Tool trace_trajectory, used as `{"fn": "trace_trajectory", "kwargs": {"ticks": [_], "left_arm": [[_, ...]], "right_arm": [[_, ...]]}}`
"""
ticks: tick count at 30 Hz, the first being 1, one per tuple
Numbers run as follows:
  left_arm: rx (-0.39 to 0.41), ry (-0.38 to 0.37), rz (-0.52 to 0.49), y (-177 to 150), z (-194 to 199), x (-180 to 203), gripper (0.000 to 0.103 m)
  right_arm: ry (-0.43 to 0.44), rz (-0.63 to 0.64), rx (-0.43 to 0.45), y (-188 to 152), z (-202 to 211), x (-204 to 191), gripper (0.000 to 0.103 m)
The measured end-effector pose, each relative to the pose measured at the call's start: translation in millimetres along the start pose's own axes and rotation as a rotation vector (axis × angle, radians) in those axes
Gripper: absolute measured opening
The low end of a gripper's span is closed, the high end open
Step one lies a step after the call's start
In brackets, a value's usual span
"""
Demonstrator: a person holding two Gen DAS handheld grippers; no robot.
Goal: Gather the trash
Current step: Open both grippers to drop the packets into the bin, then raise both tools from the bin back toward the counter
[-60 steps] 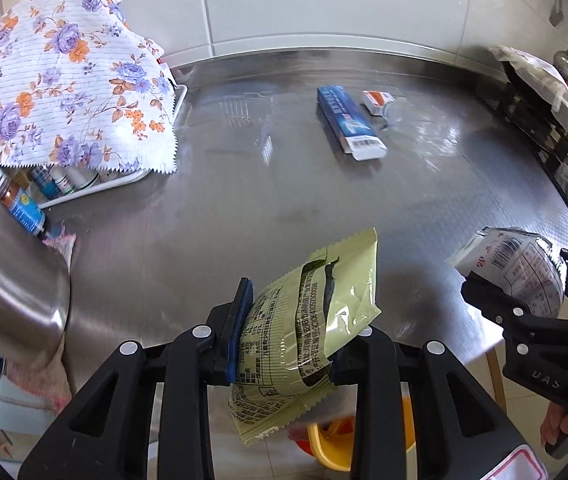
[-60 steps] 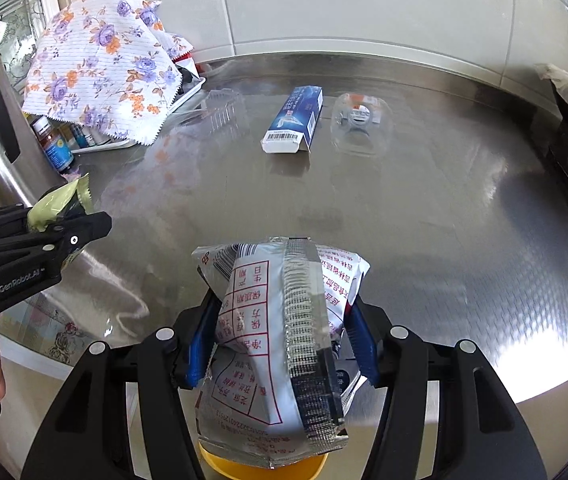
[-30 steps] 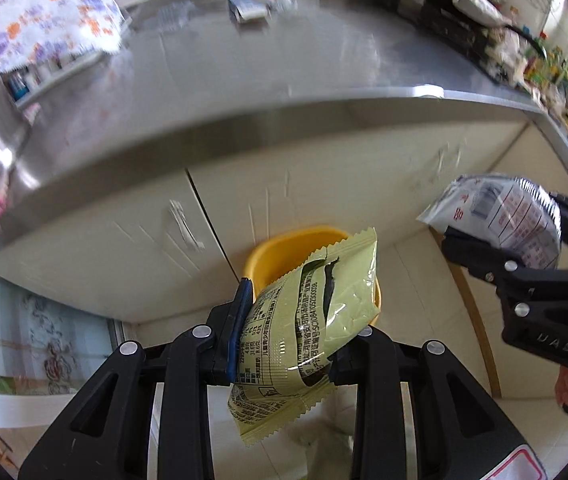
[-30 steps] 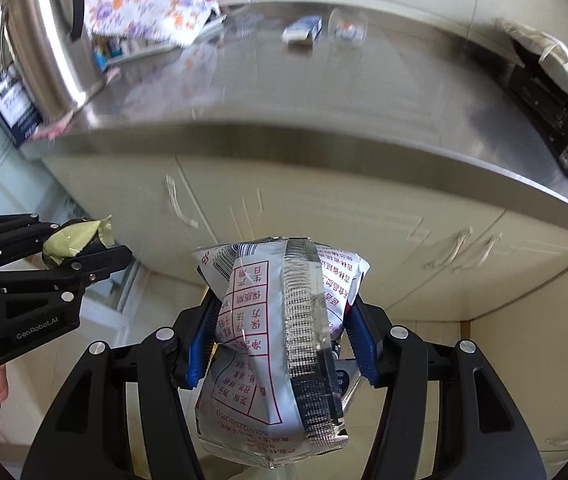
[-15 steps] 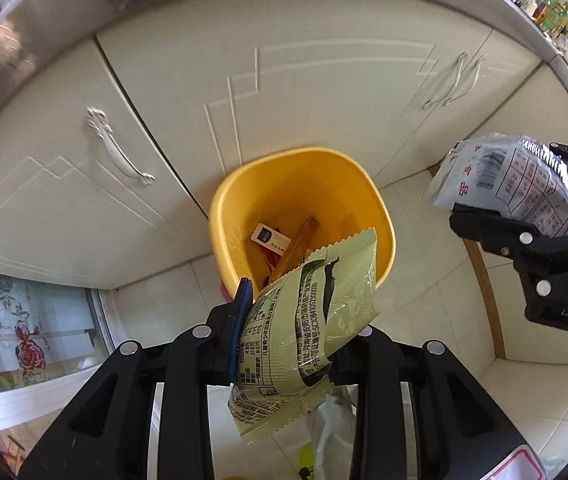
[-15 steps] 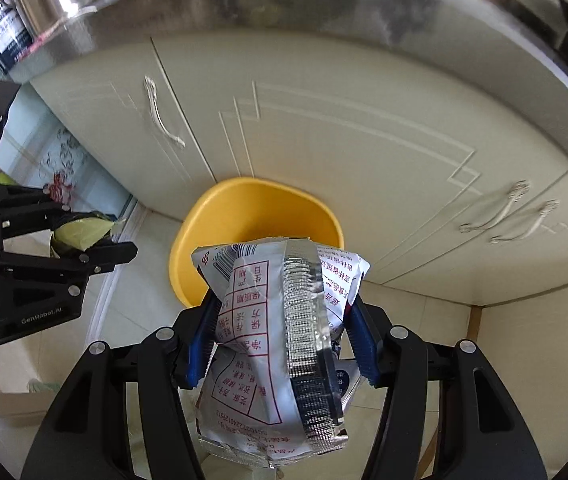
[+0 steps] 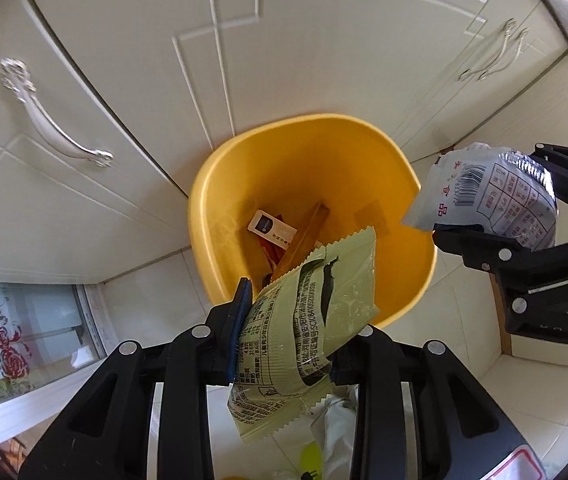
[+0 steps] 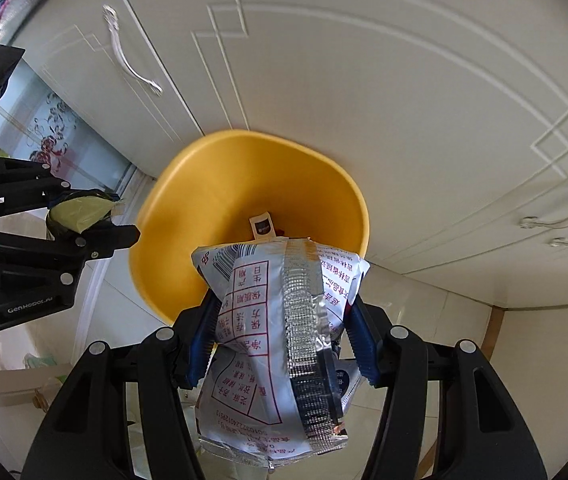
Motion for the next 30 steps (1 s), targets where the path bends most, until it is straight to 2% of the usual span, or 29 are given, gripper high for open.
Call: {"fn": "trace_trajectory", "kwargs": {"ticks": [16, 20, 21, 22, 30], "left_arm": [[-0.099, -0.038, 0.006, 9.1, -58.0, 0.0, 0.033], [-0.097, -0.042, 0.013, 11.8, -59.6, 1.3, 0.044], [-0.097, -0.038, 0.016, 12.2, -59.8, 1.5, 0.056], [-0.087, -0.023, 0.018, 12.8, -59.2, 1.8, 0.061], [-0.077, -0.029, 0.023, 13.0, -50.9, 3.8, 0.062]], "right_arm": [[0.053, -0.005, -0.091, 11.1, -69.9, 20.5, 0.06], [0.065, -0.001, -0.095, 11.7, -72.1, 24.3, 0.063], [0.067, -0.003, -0.093, 12.0, -72.0, 25.1, 0.067], [0.071, -0.007, -0.086, 12.1, -70.4, 25.7, 0.071], [0.074, -0.026, -0.052, 14.2, -54.2, 32.8, 0.073]]}}
Point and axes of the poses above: each gripper's, at about its wrist camera, not at the fingertips, and z roughly against the way its jaws point, x to its right, y to its top, the point moved 2 cm from there along -z, roughly the way its jaws point, and after that the axes turned 10 degrees about y, right-handed, at the moved point
